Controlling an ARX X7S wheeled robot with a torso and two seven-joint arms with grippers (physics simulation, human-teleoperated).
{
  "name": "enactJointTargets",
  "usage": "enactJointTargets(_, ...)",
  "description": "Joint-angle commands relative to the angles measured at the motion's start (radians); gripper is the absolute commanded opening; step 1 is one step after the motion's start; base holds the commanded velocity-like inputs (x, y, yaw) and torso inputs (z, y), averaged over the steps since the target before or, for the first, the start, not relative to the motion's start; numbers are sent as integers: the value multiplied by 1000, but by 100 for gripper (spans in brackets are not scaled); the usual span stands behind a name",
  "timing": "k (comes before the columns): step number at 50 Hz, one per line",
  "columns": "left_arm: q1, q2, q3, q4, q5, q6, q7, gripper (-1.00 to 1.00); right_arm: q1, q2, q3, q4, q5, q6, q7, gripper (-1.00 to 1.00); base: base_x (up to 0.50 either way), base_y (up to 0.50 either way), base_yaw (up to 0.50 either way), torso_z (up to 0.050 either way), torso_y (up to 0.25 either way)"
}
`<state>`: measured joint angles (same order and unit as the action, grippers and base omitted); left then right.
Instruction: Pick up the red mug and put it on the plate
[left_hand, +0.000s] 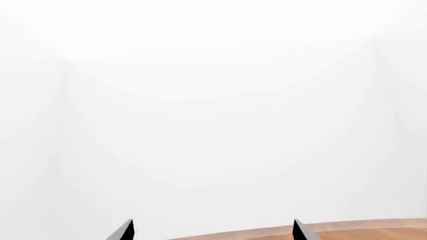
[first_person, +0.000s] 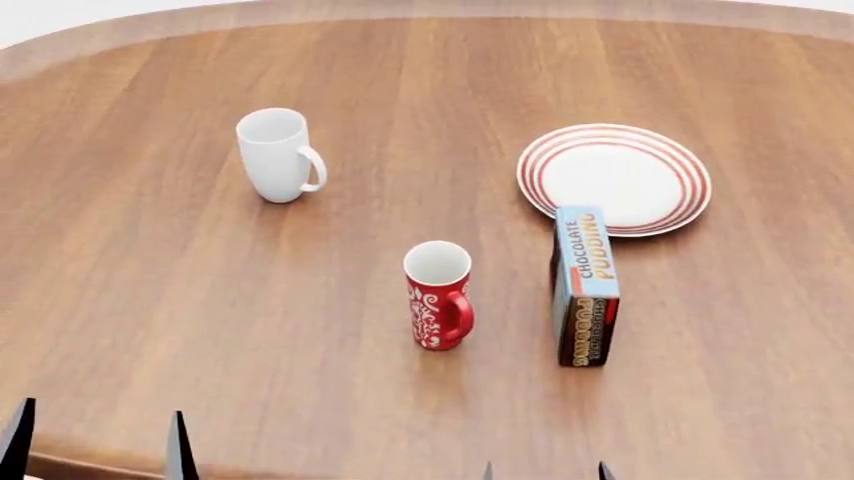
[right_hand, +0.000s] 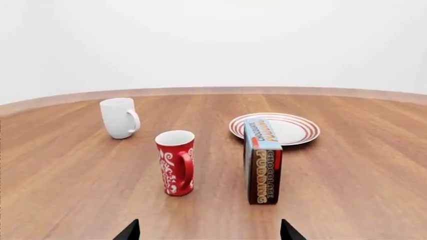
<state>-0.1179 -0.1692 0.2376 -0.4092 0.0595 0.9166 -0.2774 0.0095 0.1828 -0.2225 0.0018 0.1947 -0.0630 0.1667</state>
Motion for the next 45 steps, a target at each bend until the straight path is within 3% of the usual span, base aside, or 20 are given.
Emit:
enactJointTargets(1,-1,-4,7,-1,1,1,-9,100,0,7,-8,-1,3,-4,3,100,0,0,0,0,0)
enactJointTargets(45,-6,-20,32,-1,-1,1,-37,100,13,20,-29,8,12,6,32,100,89,27,0,0,0)
